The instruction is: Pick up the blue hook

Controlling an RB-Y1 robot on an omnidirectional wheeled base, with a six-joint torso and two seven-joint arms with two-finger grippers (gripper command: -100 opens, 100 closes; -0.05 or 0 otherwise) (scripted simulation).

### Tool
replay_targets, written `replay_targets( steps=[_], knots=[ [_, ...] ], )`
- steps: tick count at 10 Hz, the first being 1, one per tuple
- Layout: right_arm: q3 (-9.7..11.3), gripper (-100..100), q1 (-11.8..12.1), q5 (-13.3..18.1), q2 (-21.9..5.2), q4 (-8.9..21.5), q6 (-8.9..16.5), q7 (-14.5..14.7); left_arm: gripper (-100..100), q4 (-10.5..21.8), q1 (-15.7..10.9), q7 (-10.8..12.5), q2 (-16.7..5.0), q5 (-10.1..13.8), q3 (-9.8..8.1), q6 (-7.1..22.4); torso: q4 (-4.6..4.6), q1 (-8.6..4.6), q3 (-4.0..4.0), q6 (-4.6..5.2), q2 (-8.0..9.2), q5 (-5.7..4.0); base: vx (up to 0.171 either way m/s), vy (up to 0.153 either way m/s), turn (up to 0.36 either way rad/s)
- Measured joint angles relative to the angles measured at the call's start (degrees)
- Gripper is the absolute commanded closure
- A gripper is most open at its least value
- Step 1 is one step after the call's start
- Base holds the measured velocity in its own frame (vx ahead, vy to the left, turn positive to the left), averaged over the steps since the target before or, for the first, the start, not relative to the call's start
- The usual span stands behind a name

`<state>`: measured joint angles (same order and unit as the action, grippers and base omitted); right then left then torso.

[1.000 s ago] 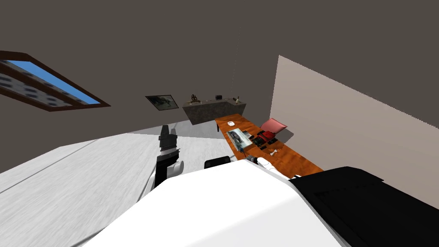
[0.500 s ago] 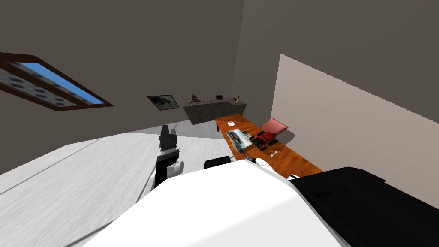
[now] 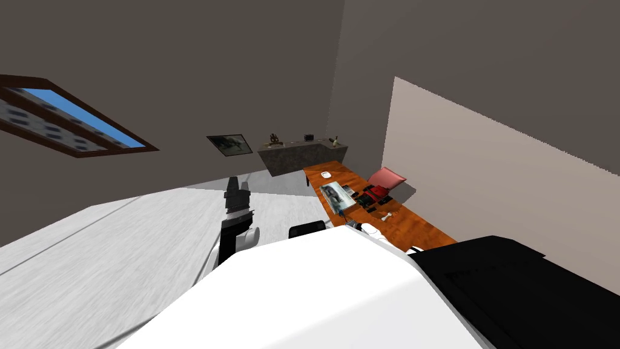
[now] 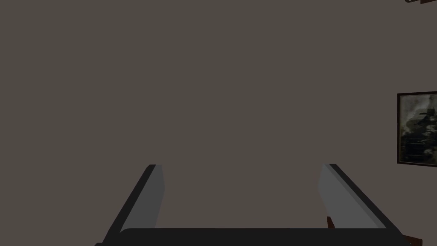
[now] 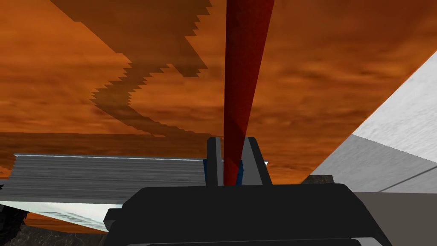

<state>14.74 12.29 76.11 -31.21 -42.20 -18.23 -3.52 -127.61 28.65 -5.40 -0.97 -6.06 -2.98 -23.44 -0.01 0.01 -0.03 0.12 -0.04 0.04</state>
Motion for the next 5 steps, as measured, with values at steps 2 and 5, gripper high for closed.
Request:
replay_targets(
  steps=[2, 5],
  knots=[
    [0.76, 100, 0.36, 0.92, -1.16, -1.28, -0.06, -1.87, 0, 0.0, 0.0, 0.0, 0.0, 0.0, 0.0, 0.0, 0.02, 0.05, 0.02, -0.04, 0.03, 0.01, -0.012, 0.046, -0.035],
    [0.48, 0, 1.31, 2.11, -3.47, -3.4, -1.52, -4.08, 0, 0.0, -0.01, 0.0, 0.0, 0.0, 0.0, 0.0, 0.02, 0.09, 0.02, -0.04, 0.02, 0.01, -0.005, 0.041, -0.031]
  ],
)
